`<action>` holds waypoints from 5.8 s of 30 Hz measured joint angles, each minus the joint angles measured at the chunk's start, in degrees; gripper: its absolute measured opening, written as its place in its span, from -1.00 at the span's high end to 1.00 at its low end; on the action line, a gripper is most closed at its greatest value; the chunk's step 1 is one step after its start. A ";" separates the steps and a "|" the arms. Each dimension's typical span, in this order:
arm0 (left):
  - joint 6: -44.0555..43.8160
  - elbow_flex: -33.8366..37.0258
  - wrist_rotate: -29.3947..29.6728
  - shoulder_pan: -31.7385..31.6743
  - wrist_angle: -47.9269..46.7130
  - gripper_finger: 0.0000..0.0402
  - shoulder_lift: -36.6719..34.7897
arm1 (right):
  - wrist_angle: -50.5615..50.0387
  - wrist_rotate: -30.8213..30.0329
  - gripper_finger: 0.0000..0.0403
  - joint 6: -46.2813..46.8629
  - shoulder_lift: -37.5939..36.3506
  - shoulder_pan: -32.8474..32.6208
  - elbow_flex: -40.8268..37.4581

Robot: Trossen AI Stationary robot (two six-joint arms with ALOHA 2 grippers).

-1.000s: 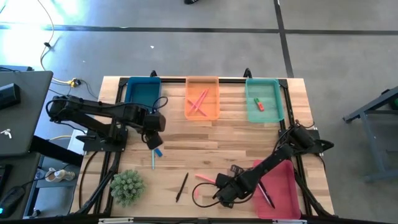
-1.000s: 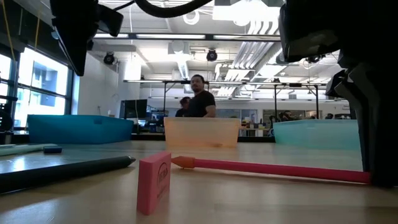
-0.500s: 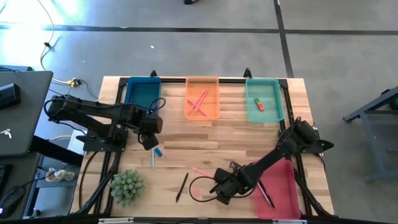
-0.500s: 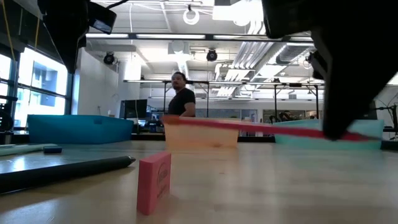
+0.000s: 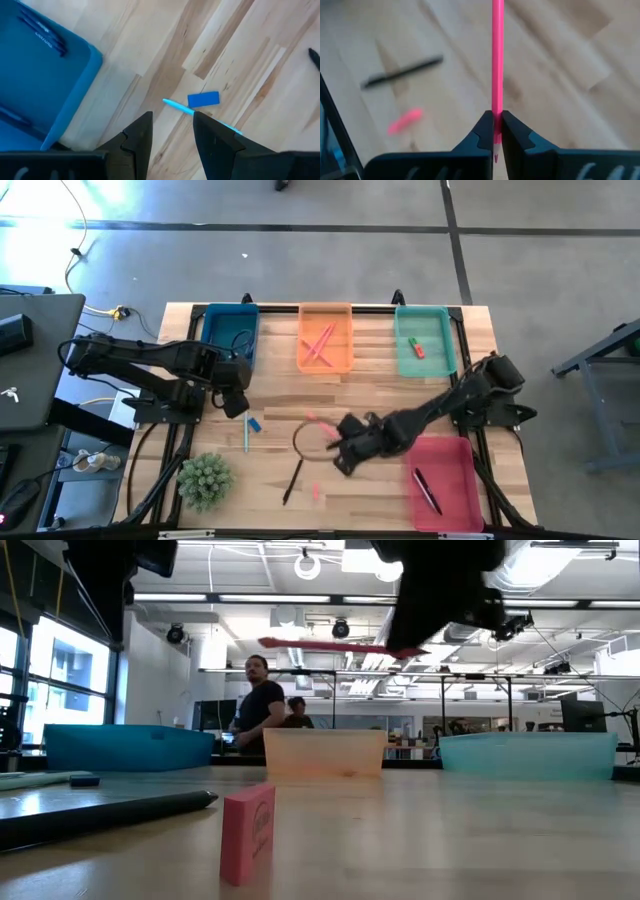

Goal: Sort crayons/erasers/pens/pencils in bins
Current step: Put the pink pencil into the orange bin, then put the blue pen into the pink bin

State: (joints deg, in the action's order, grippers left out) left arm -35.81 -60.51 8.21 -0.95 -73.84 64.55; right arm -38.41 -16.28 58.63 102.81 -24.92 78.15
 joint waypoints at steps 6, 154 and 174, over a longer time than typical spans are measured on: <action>1.73 0.00 2.78 -0.07 0.35 0.36 -1.24 | 0.27 -0.29 1.00 -4.97 -4.08 7.48 0.07; -87.25 11.92 0.79 30.58 19.84 0.02 16.35 | 4.23 7.11 0.42 -41.16 -8.56 42.90 0.15; -87.04 16.96 0.77 28.94 28.25 0.02 21.75 | 4.39 7.09 0.42 -40.92 -8.53 42.90 0.15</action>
State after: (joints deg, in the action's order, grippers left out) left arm -122.85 -43.55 8.98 27.99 -45.59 86.30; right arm -34.02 -9.19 17.72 94.28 17.98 78.30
